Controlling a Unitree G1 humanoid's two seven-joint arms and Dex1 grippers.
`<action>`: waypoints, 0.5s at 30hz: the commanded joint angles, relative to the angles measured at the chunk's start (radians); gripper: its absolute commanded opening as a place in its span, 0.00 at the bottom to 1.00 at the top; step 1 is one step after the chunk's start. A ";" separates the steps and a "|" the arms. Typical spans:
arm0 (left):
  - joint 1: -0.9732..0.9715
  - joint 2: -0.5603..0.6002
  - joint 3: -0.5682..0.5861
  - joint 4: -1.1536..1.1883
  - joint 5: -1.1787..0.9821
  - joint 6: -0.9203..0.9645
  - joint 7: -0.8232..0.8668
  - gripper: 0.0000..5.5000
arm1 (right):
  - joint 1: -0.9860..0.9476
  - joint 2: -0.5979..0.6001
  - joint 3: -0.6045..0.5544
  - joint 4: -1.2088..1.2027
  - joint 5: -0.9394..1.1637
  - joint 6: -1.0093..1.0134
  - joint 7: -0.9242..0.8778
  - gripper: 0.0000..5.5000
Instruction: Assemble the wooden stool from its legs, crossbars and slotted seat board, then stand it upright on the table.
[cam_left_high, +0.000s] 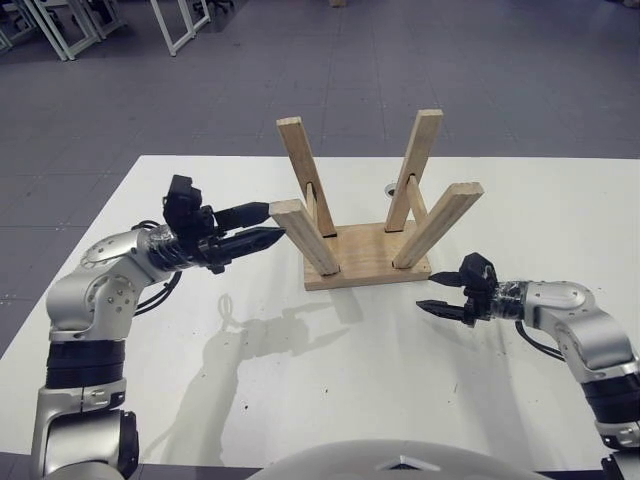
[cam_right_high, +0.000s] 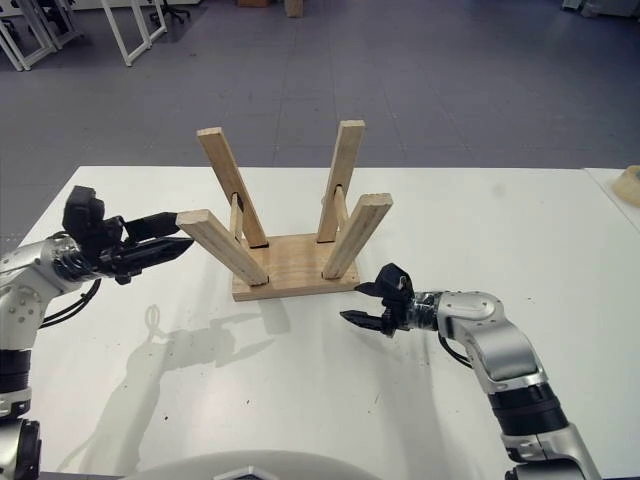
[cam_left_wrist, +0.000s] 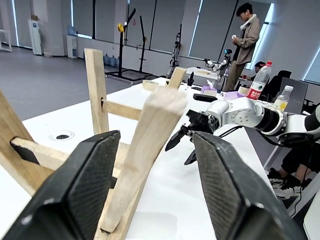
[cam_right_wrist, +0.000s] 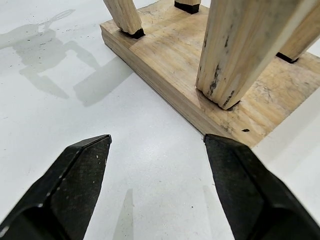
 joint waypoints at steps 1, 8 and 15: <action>-0.076 -0.028 -0.043 0.055 0.055 -0.038 -0.030 0.49 | -0.012 -0.008 0.010 -0.004 -0.008 0.009 0.004 0.62; -0.108 -0.087 -0.114 0.089 0.114 -0.047 -0.042 0.40 | -0.038 -0.040 -0.022 0.063 -0.014 -0.021 0.026 0.62; -0.130 -0.099 -0.134 0.103 0.122 -0.030 -0.064 0.27 | -0.217 -0.122 -0.121 0.261 0.046 -0.071 0.192 0.62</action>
